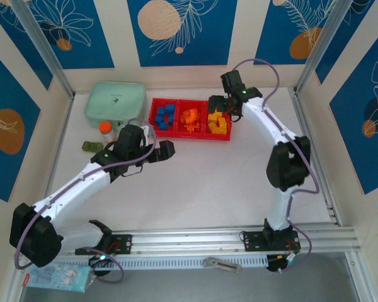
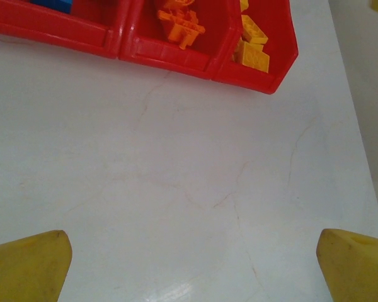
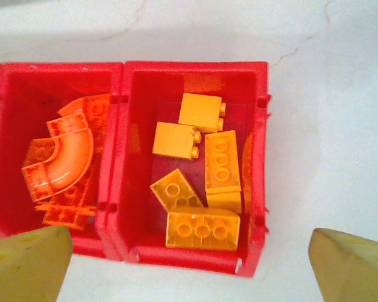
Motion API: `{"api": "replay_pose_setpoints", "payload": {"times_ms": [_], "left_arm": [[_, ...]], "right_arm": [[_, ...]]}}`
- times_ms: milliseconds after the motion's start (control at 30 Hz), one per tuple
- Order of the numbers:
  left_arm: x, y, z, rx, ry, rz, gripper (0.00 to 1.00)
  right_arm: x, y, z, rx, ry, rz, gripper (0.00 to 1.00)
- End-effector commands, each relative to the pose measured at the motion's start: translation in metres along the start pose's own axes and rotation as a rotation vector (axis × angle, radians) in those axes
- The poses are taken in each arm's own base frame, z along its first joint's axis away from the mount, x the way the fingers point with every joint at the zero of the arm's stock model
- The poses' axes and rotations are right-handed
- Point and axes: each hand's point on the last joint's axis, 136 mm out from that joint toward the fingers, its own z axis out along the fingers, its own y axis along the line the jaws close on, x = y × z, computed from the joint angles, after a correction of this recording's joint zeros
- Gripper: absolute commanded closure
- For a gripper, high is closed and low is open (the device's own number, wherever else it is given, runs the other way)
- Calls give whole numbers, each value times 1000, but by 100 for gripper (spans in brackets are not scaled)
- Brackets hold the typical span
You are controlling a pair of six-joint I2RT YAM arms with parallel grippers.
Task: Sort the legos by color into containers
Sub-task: Place the lego in the container, then reset both arms
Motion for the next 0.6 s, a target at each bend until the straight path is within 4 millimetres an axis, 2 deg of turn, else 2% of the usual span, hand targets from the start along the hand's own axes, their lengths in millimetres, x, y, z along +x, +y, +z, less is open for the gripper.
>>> {"api": "replay_pose_setpoints", "payload": {"times_ms": [0,100,200,300,367,433,567], "left_arm": [[-20,7,-29,-44,-74,31,1],[-28,33,-50,-145,-140,57,1],[-36,78,-74,-349,-201,87,1],[-40,132,-95,-581,-263,84,1],[-42,165,-104,-701,-318,70,1],[-45,189,-105,-759,-374,70,1],[-48,233,-104,-891,-438,113,1]], "right_arm": [[-2,-13,-38,-26,-107,41,1],[15,-41,-61,17,-172,74,1],[36,-78,-77,103,-233,114,1],[63,-114,-81,188,-280,121,1],[86,-139,-75,248,-299,131,1],[106,-156,-65,267,-328,144,1],[128,-165,-34,184,-387,102,1]]}}
